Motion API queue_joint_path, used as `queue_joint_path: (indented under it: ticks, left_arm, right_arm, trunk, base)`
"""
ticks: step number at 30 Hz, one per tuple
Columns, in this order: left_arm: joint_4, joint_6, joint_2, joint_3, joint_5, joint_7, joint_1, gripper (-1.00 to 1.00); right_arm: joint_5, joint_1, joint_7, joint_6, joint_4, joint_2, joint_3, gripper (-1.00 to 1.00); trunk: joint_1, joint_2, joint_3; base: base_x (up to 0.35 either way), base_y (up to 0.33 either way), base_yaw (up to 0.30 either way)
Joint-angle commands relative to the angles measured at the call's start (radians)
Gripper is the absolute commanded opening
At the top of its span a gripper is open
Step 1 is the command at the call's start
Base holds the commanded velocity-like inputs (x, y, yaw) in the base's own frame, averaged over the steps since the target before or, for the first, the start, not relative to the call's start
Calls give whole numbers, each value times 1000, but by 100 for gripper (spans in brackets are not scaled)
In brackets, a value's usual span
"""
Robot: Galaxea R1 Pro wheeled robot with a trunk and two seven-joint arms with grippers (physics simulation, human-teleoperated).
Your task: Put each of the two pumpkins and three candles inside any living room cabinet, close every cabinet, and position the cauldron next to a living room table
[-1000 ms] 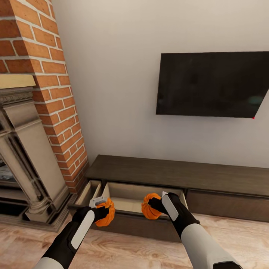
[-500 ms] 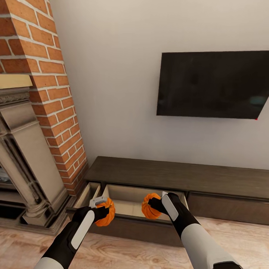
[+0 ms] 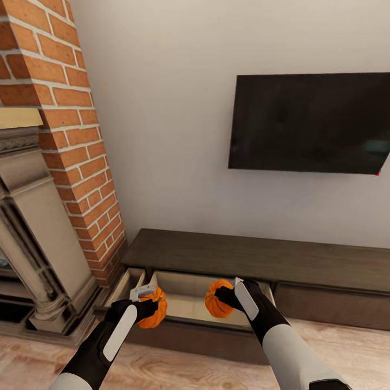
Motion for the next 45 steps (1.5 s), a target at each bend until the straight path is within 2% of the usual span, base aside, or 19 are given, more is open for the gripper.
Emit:
queue_joint_path:
  ticks: [1, 10, 35, 37, 38, 39, 41, 42, 44, 45]
  left_arm:
    - [-1, 2, 0, -2, 9, 11, -1, -100]
    - [-2, 2, 0, 0, 9, 9, -1, -100]
    - [-7, 4, 0, 4, 8, 15, -1, -100]
    - [-3, 7, -8, 4, 9, 19, -9, -100]
    - [4, 12, -25, 4, 9, 20, -34, -100]
    - [33, 12, -38, 4, 3, 22, -62, -100]
    - [116, 1, -49, 4, -23, 24, -98, -100]
    - [192, -36, -56, 5, -45, 24, -132, -100]
    - [302, -125, -70, 5, -66, 24, -179, -100]
    - [384, -183, -86, 5, -74, 24, -211, -100]
  right_arm:
    - [-11, -1, -9, 1, -2, 0, 3, -100]
    - [-12, -1, -9, 4, -2, -1, 2, -100]
    - [-5, -1, -17, 5, 5, -1, 4, -100]
    - [-3, -1, -18, 5, 7, -1, 4, -100]
    - [-2, -1, -18, 5, 8, 0, 4, -100]
    - [0, -1, -19, 5, 9, 0, 8, -100]
    - [2, -1, -17, 4, 10, -6, 27, -100]
    - [3, -1, -17, 4, 12, -9, 33, -100]
    - [4, -1, -17, 3, 16, -11, 41, -100]
    - [5, -1, -17, 2, 17, -12, 44, -100]
  trunk:
    - [0, -1, -1]
    - [0, -1, -1]
    - [0, -1, -1]
    - [0, -1, -1]
    - [0, -1, -1]
    - [0, -1, -1]
    - [0, -1, -1]
    - [0, -1, -1]
    - [0, -1, -1]
    - [0, -1, -1]
  base:
    - [232, 64, 0]
    - [79, 18, -189]
    - [85, 0, -4]
    - [1, 0, 0]
    - [0, 0, 0]
    - [0, 0, 0]
    - [0, 0, 0]
    - [0, 0, 0]
    - [0, 0, 0]
    - [0, 0, 0]
